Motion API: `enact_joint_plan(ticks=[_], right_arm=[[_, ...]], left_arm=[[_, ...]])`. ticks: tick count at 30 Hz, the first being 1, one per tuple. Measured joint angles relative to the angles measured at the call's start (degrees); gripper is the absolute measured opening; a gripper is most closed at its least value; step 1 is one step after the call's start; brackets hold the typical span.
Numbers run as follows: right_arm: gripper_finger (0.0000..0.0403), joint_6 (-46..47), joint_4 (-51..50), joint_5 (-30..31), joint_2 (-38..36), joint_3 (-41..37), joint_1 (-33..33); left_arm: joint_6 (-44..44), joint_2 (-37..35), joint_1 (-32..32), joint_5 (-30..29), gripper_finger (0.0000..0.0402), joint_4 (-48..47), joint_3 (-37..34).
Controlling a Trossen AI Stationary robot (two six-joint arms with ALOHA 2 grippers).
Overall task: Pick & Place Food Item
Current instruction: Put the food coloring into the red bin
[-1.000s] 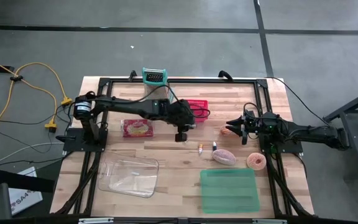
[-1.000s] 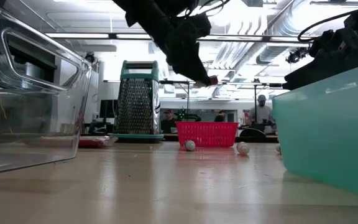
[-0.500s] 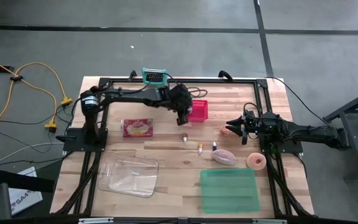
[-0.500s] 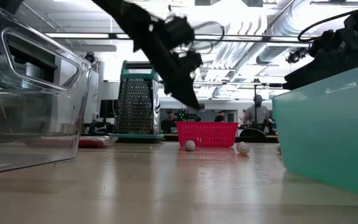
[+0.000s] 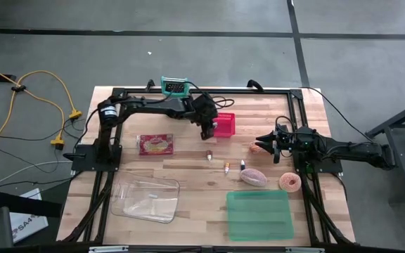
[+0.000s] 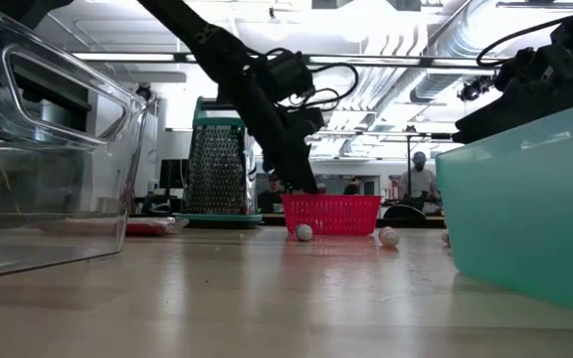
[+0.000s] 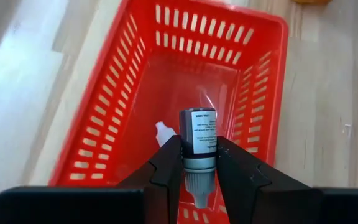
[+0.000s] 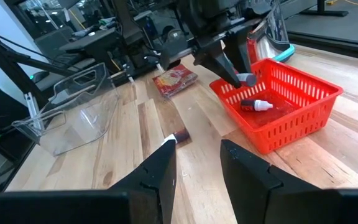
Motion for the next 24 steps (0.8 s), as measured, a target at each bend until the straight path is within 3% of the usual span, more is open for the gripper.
enact_joint_plan(ticks=[13,24], right_arm=[[0.0114,-0.01,-0.02,-0.02,0.0,0.0,-0.01],[0.0114,0.0,-0.02,-0.02,0.0,0.0,-0.01]], left_arm=[[-1.63,0.22,-0.02,0.0,0.0121,-0.84,-0.02],[-1.63,0.22,-0.02,0.02,0.0125,-0.81,-0.02]])
